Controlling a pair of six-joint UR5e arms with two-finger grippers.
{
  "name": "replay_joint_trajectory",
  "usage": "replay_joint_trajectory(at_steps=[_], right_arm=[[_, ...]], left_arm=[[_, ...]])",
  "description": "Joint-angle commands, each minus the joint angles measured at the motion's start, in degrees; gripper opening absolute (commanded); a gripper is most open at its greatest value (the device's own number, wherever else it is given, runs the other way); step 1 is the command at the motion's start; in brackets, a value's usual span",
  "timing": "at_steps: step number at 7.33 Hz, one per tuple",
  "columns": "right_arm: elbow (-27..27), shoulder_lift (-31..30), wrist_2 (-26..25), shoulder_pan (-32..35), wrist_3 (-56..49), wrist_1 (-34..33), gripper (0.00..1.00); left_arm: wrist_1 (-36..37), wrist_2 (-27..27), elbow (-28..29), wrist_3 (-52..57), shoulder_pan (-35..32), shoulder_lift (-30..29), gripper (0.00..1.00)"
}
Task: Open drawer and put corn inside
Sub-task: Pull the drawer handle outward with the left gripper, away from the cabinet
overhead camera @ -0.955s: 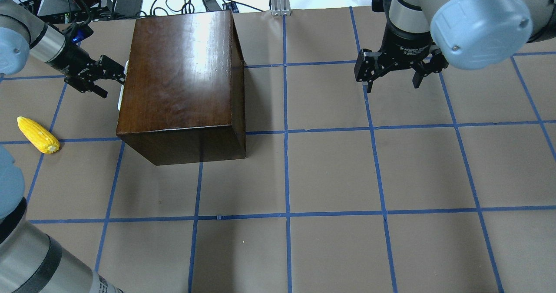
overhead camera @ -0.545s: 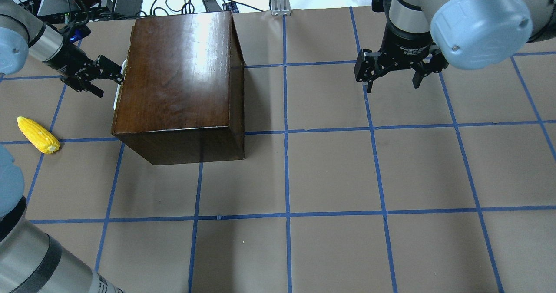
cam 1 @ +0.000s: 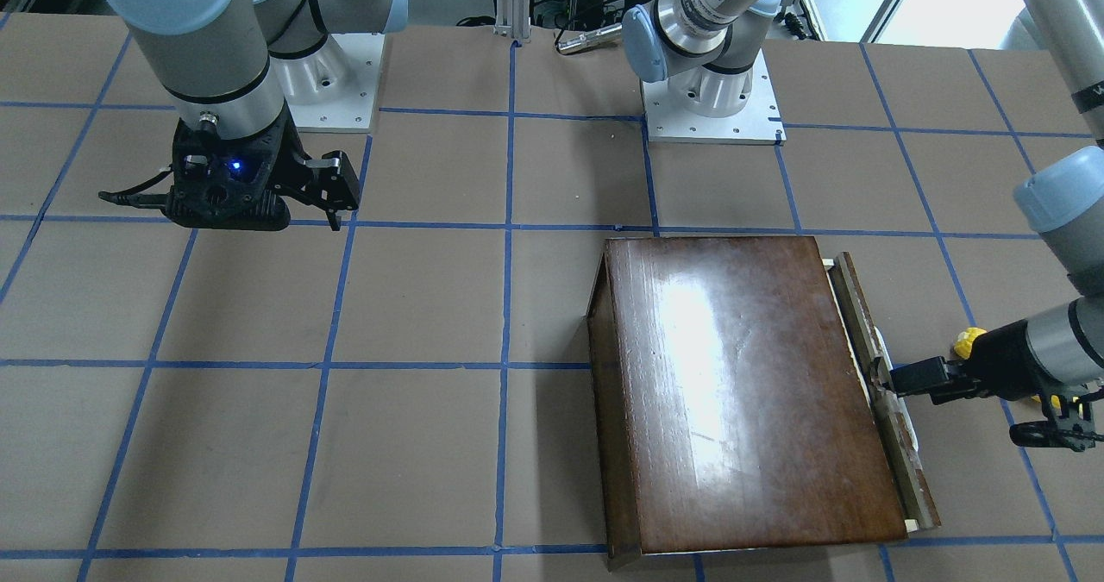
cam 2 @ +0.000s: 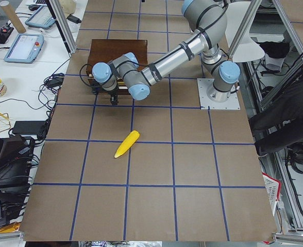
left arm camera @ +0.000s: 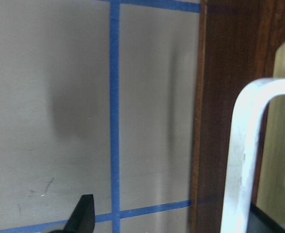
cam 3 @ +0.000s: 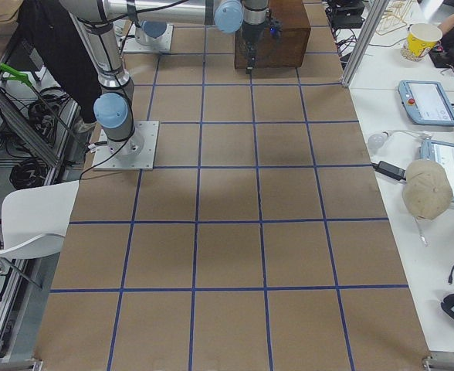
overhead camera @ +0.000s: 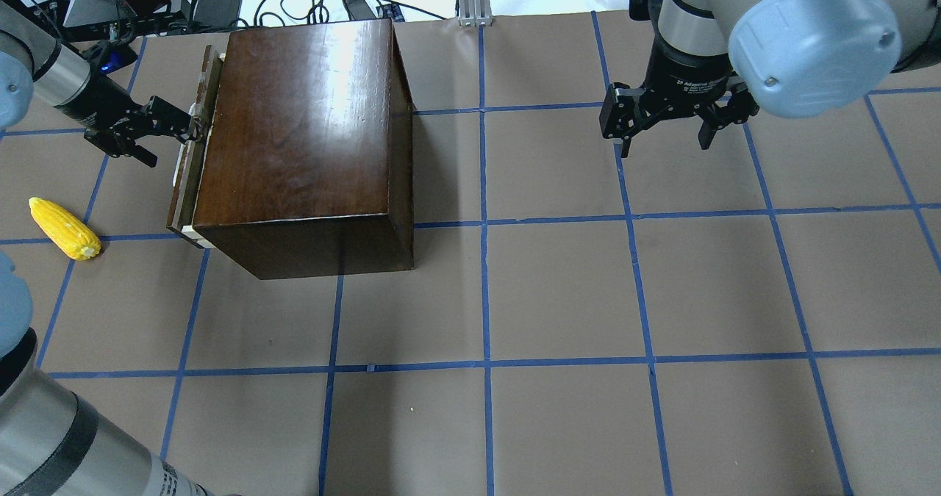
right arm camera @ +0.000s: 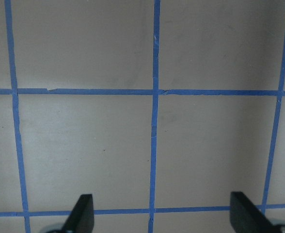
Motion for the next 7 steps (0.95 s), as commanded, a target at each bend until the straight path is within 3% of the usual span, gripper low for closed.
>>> replay_joint_trajectory(at_steps=[1,7], right_arm=[[0.00,0.09,0.00,0.00,0.00,-0.08,1.00],[0.00,0.09,0.00,0.00,0.00,0.00,1.00]], left_arm=[[0.01,0.57,0.06,0.09,0.66,0.16,1.00],[0.10,3.21,0.15,0.27,3.03,0.95,1.00]])
